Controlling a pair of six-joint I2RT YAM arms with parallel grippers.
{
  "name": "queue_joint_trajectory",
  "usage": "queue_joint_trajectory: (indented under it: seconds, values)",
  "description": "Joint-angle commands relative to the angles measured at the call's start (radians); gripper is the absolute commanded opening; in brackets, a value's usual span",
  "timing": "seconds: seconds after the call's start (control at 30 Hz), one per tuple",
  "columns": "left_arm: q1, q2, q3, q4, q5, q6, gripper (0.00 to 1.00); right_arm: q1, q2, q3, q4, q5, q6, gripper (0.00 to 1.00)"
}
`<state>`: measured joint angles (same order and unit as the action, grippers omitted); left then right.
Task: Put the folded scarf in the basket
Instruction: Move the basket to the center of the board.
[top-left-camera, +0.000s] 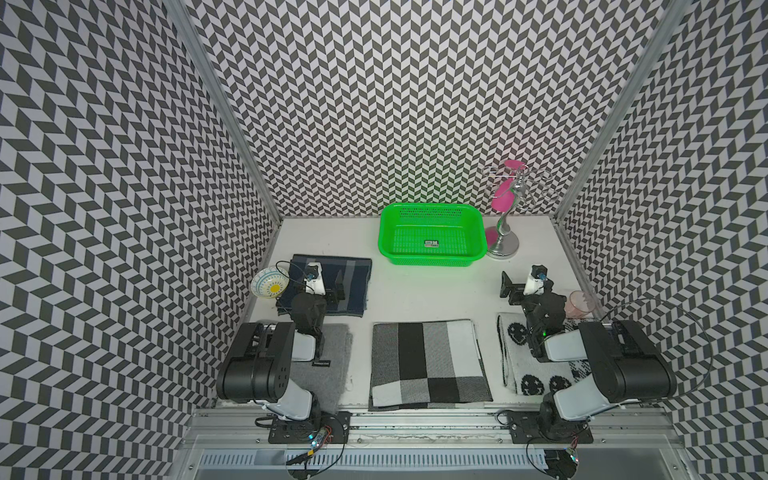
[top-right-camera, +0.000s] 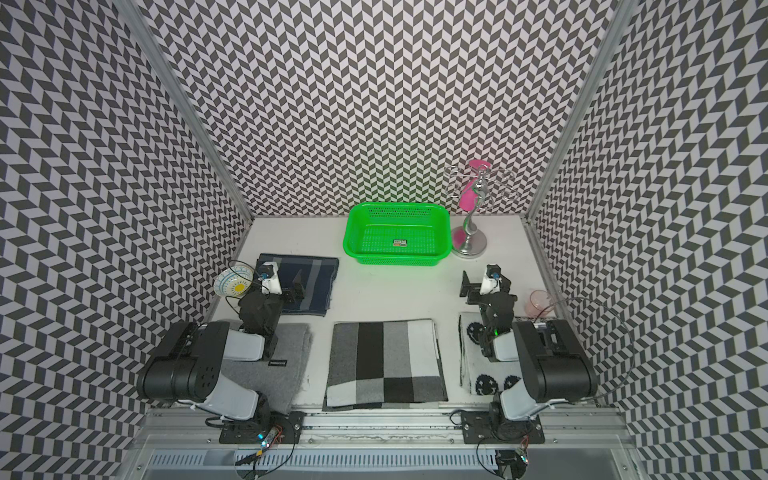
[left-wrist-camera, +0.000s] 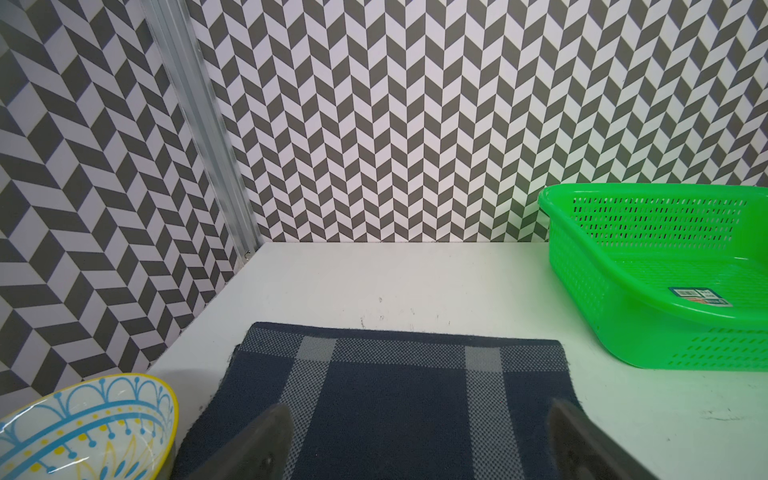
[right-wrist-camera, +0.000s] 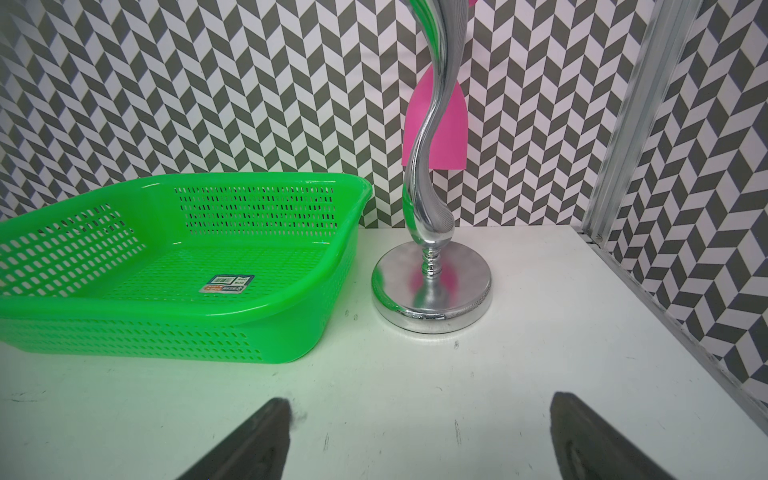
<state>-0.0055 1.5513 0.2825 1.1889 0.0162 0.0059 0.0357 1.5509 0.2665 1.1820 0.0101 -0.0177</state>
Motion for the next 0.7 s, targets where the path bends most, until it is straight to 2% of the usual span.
queue_joint_trajectory:
  seconds: [0.0, 0.2, 0.27, 0.33, 0.4, 0.5, 0.57, 0.67]
  values:
    - [0.007, 0.0, -0.008, 0.013, 0.008, 0.0, 0.99, -0.005, -0.009, 0.01, 0.034, -0.002, 0.0, 1.0]
    - [0.007, -0.003, -0.012, 0.018, 0.008, 0.001, 0.98, -0.005, -0.014, 0.007, 0.036, -0.001, 0.001, 1.0]
    - [-0.002, -0.043, -0.063, 0.096, 0.014, 0.013, 0.95, -0.004, -0.024, -0.011, 0.069, 0.026, 0.016, 1.0]
    - [-0.05, -0.158, -0.099, 0.047, -0.088, 0.025, 0.99, -0.004, -0.063, -0.036, 0.138, 0.026, 0.01, 1.0]
    - [-0.109, -0.271, -0.043, -0.17, -0.18, 0.023, 0.99, -0.001, -0.148, -0.012, -0.023, 0.005, -0.003, 1.0]
    - [-0.198, -0.316, 0.069, -0.383, -0.246, -0.009, 0.98, 0.01, -0.191, 0.191, -0.465, -0.007, 0.079, 1.0]
    - [-0.221, -0.318, 0.144, -0.479, -0.216, -0.072, 0.98, 0.027, -0.17, 0.284, -0.605, -0.061, 0.107, 0.99]
    - [-0.223, -0.296, 0.27, -0.602, -0.101, -0.165, 0.97, 0.055, -0.153, 0.345, -0.665, -0.105, 0.153, 1.0]
